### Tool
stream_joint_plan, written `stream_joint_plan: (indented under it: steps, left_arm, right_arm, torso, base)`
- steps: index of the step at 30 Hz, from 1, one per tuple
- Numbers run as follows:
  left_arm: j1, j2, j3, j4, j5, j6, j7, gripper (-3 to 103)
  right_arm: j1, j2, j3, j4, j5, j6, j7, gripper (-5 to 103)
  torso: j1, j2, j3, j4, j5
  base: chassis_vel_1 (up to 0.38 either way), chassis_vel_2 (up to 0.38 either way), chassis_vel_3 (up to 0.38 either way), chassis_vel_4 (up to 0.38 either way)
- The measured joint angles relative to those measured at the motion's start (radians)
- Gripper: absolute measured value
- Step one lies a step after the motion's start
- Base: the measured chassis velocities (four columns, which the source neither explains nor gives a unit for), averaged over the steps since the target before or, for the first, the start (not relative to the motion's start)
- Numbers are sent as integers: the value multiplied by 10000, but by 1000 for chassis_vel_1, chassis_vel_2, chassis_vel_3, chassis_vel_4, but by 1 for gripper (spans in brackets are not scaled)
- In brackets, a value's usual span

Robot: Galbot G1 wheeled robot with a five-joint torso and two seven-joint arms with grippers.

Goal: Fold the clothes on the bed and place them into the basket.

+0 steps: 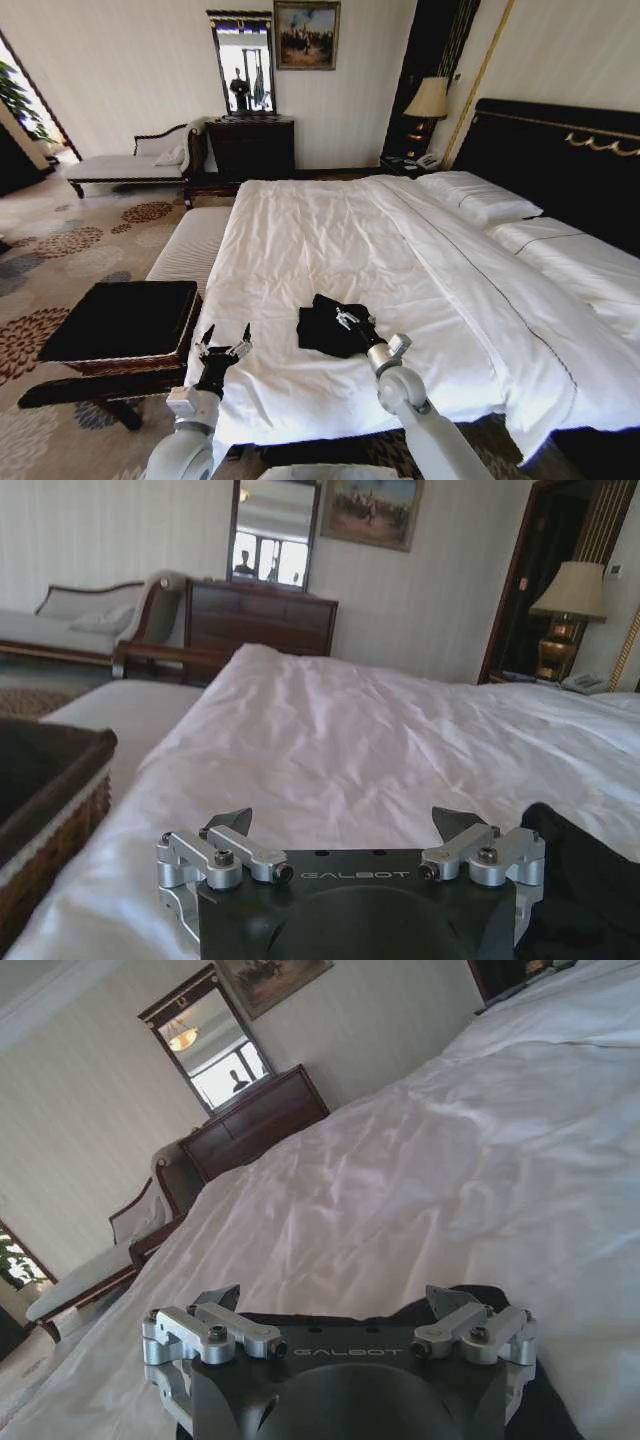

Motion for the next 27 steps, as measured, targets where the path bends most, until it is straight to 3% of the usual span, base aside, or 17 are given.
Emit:
stream_joint_plan:
  steps: [6,10,20,27]
  left_arm:
    - [-1190,117,1023,766,-885,579,-11,100]
    - [-2519,421,2207,1461,-2843,1336,11,100]
    - [-4219,503,3433,2332,-4842,1459,326,100]
    - [-4317,227,3480,2857,-5788,1581,456,100]
  right_arm:
    - [-917,13,905,294,543,-190,51,100]
    - [-1365,15,1604,261,1195,-345,145,100]
    - [-1305,154,1749,77,1139,-390,137,100]
    - [-1273,114,1814,46,1072,-400,120,100]
  torso:
    - [-4,2,-3,-6,-3]
    - [-1,0,0,-2,0]
    - [-1,1,0,-2,1]
    - [-1,2,-1,-1,0]
  base:
    - [0,0,0,0]
    - [0,0,0,0]
    - [0,0,0,0]
    - [0,0,0,0]
